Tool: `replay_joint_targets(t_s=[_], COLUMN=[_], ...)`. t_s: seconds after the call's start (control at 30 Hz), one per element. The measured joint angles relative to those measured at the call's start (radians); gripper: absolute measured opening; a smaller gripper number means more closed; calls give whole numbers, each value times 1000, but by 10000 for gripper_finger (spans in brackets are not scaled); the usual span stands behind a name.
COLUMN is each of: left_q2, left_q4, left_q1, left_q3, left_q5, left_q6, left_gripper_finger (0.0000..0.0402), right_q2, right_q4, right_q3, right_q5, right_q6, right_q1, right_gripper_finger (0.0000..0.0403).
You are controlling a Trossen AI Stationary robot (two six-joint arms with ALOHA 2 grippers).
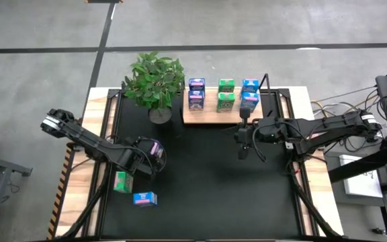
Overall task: Stack cereal on shelf
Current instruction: Put the dark blue cereal box on the shelf aligned with the other dark blue cereal boxes
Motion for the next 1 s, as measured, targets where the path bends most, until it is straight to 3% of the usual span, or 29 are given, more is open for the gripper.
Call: replay_joint_targets(t_s=[0.17, 0.27, 0.37, 0.5, 0.63, 0.77, 0.83, 1.0], left_q2=[0, 0, 0, 0, -1, -1, -2, -2], left_q4=[1, 4, 16, 156, 203, 65, -30, -163], left_q1=[-2, -2, -2, 7, 47, 48, 48, 53], left_q3=[4, 44, 111, 195, 267, 336, 354, 318], left_q5=[6, 11, 1, -2, -3, 11, 71, 155], left_q6=[6, 83, 229, 531, 672, 658, 612, 467], left_gripper_finger=[201, 194, 188, 178, 170, 168, 176, 227], right_q2=[0, 0, 0, 0, 0, 0, 0, 0], right_q4=[-1, -2, -6, -15, -32, -63, -65, -62], right_q3=[0, 0, 0, 0, 0, 0, -3, -11], right_q5=[0, 0, 0, 1, 1, 1, 1, 0], right_q6=[7, 7, 7, 7, 20, 44, 44, 53], right_q1=[0, 0, 0, 0, 0, 0, 0, 0], right_gripper_finger=[9, 9, 9, 9, 9, 9, 9, 9])
